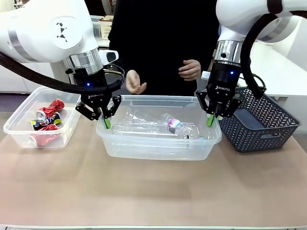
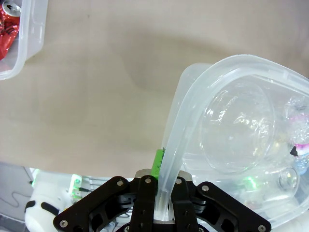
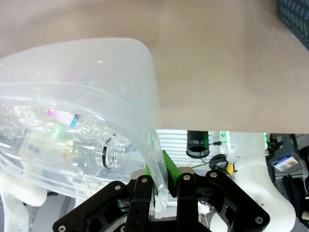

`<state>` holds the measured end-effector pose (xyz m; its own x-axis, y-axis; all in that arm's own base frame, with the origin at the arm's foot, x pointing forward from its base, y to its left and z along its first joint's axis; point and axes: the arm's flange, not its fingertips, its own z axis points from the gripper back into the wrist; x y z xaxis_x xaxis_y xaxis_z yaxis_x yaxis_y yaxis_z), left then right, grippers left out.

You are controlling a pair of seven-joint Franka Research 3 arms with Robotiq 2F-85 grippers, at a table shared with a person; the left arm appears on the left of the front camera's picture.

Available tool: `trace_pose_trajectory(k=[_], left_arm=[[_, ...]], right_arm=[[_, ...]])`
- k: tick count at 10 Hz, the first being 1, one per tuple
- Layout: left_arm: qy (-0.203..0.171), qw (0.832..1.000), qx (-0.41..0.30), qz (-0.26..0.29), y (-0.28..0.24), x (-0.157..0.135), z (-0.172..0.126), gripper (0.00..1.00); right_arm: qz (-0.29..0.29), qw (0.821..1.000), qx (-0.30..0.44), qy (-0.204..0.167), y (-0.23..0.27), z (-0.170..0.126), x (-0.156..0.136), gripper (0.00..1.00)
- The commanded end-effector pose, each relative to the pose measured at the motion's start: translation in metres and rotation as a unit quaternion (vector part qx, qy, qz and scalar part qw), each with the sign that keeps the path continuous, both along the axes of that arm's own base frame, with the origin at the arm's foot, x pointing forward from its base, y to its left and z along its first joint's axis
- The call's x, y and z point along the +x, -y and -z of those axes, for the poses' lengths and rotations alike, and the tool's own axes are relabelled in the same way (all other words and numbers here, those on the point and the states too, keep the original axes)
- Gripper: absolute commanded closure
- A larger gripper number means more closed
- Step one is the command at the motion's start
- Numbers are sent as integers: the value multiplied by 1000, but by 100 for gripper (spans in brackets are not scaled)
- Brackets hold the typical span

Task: Sort the waste into each basket.
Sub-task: Offer the picked Organizing box to the human.

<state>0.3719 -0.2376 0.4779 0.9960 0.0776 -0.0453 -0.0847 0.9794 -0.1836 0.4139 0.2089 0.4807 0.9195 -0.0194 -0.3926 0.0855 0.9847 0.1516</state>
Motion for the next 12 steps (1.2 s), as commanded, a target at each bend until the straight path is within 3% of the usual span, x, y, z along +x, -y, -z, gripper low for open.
trace_pose_trajectory(k=[1,4,5,7,9,12], left_arm=[[3,1000,-4,-17,-3,1,-1,100],[3,1000,-4,-17,-3,1,-1,100],[0,1000,0,0,0,0,0,96],[-3,1000,14,24,13,51,-11,96],[-7,999,4,44,26,103,-16,96],[-20,999,4,45,35,138,-2,96]], right_arm=[[-8,1000,6,-2,1,-6,-2,100],[-8,1000,6,-2,1,-6,-2,100],[0,1000,0,0,0,0,0,94],[-52,999,2,12,-27,-8,55,94],[-61,998,12,18,-46,-7,97,94],[-47,999,11,-13,-55,16,127,94]])
